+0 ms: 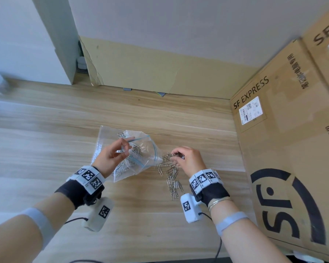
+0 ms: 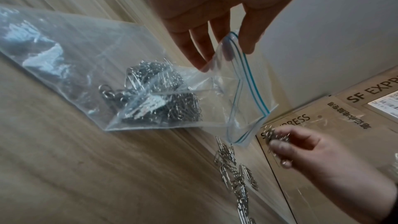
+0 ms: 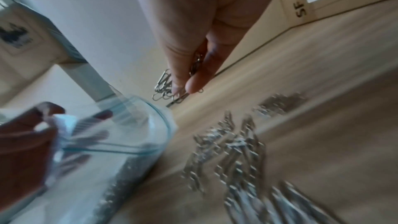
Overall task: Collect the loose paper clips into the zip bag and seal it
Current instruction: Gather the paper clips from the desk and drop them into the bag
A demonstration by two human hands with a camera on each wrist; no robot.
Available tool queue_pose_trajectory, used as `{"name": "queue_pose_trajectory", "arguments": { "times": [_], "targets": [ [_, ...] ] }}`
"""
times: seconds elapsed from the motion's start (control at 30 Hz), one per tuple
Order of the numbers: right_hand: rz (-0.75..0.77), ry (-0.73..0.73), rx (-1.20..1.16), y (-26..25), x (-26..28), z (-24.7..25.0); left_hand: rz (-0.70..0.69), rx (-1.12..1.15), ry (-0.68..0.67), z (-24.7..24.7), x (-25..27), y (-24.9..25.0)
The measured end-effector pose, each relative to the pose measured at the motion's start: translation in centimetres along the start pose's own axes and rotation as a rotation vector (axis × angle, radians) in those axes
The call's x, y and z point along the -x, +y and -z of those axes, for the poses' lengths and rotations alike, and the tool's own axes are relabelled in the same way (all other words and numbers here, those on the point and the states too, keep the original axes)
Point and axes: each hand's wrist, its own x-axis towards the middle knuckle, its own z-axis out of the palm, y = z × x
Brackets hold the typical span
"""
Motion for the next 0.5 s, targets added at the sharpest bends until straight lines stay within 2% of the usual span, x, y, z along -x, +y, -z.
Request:
{"name": "queue_pose_trajectory", "arguments": {
  "times": [0.13, 0.3, 0.5],
  "targets": [
    [0.142, -0.010, -0.018, -4.2, -0.8, 0.2, 0.002, -0.010, -0.008, 0.1, 0.0, 0.0],
    [0.269, -0.077, 0.045, -8.2, -3.0, -3.0, -0.006, 0.002, -0.005, -0.1, 0.0, 0.3],
    [0.259, -0.182, 0.052, -8.8, -3.7, -4.7, -0.019, 0.016, 0.001, 0.4, 0.2, 0.4]
  ]
}}
